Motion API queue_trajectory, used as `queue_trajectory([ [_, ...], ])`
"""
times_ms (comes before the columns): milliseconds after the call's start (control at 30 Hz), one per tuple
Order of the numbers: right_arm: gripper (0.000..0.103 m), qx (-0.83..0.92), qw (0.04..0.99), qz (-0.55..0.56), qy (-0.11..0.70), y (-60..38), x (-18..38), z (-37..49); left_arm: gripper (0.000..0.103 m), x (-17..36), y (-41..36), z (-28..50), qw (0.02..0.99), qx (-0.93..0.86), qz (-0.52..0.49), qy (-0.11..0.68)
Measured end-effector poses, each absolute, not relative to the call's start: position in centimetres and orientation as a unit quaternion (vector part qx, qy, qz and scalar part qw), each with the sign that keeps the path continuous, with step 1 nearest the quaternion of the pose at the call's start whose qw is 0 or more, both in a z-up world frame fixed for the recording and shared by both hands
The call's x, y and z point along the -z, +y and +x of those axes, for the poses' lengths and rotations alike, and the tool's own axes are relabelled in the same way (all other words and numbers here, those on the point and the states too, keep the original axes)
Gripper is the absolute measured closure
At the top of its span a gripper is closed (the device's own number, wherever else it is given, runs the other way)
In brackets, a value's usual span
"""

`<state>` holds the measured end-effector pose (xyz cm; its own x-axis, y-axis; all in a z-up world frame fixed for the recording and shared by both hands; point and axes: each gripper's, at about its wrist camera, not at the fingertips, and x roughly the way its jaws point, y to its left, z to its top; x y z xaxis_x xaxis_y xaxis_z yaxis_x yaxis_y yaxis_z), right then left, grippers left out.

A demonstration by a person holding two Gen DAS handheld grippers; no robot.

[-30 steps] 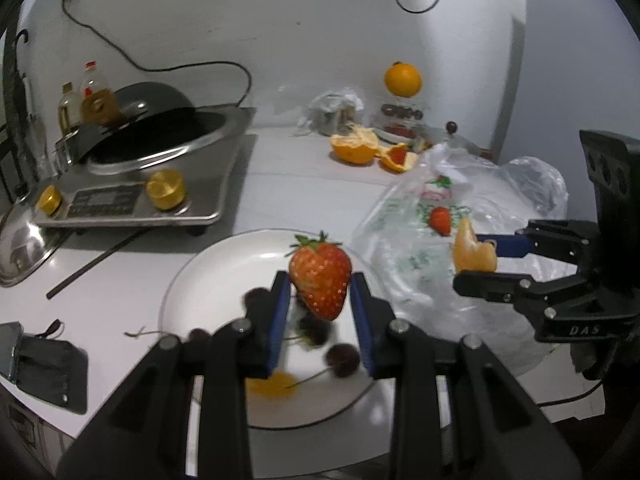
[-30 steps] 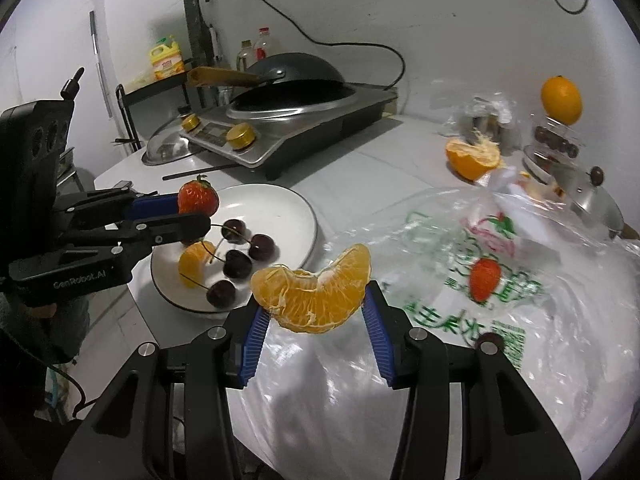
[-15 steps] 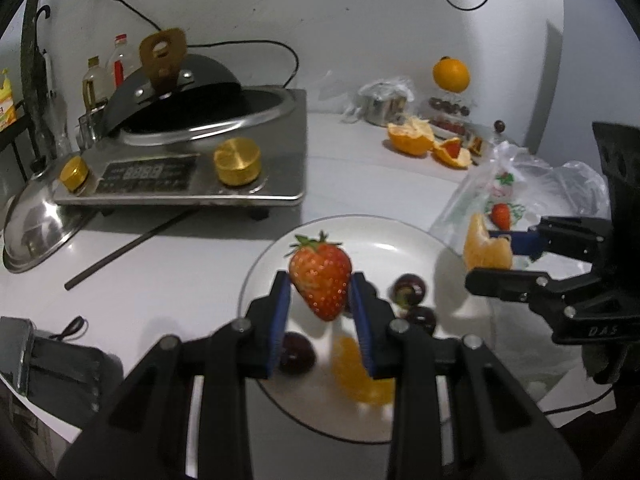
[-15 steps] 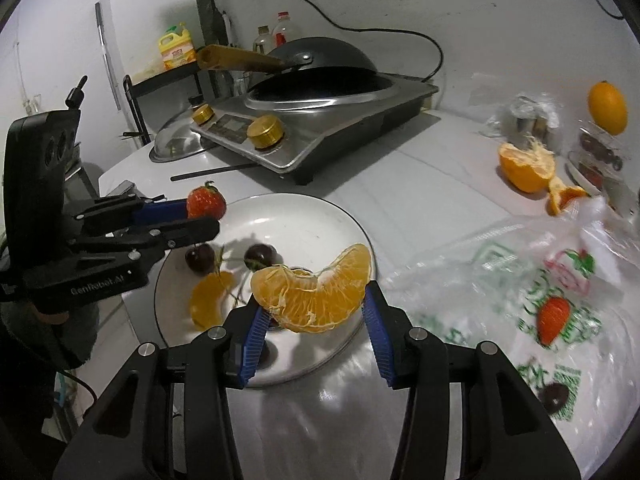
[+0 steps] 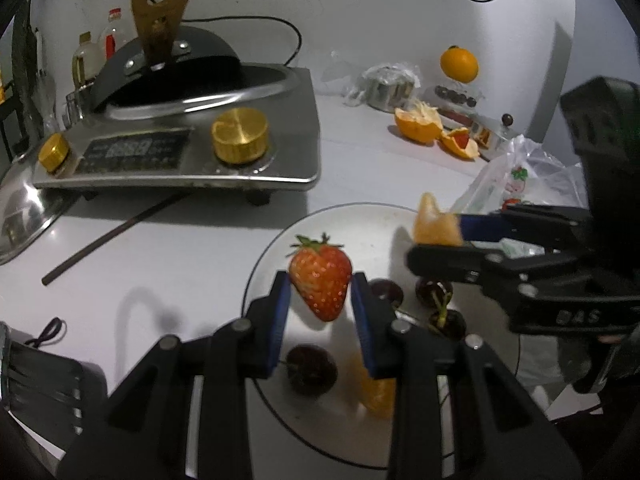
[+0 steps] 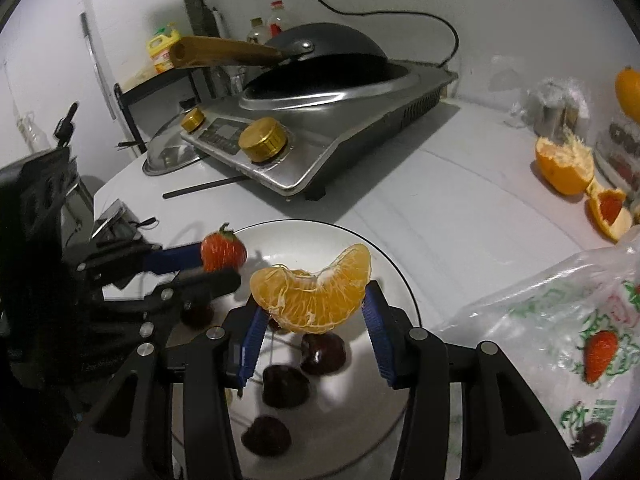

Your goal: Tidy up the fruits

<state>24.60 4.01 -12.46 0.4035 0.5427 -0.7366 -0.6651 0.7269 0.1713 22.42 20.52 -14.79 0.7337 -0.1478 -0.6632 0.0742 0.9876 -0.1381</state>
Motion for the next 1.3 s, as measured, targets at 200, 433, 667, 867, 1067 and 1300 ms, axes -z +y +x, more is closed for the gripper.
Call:
queue_trajectory([
  [200, 0.053, -0.349, 0.834, -0.066, 0.421, 4.6, 12.9, 25.2, 0.062, 14.8, 20.3, 21.9, 0.93, 0.057, -0.052, 0.36],
  [433, 0.039, -0.345, 0.835, -0.042, 0.426, 4.3, 12.6, 25.5, 0.049, 14.4, 20.3, 21.0, 0.932, 0.056, -0.059, 0.354],
  [667, 0.036, -0.341, 0.848, -0.04, 0.403, 3.2, 10.7, 24.2, 0.048, 13.1, 20.0, 19.1, 0.938, 0.054, -0.059, 0.338],
  [867, 0.036, -0.333, 0.859, -0.042, 0.385, 1.3, 9.2, 22.1, 0.04, 11.6, 19.0, 17.2, 0.945, 0.053, -0.056, 0.319],
  [1067, 0.036, -0.32, 0.872, -0.042, 0.369, -1.5, 7.8, 19.7, 0.038, 10.5, 17.1, 15.6, 0.95, 0.059, -0.048, 0.304],
  [1300, 0.036, -0.304, 0.885, -0.036, 0.351, -5.0, 6.8, 16.9, 0.038, 9.5, 14.5, 13.9, 0.953, 0.063, -0.039, 0.293],
])
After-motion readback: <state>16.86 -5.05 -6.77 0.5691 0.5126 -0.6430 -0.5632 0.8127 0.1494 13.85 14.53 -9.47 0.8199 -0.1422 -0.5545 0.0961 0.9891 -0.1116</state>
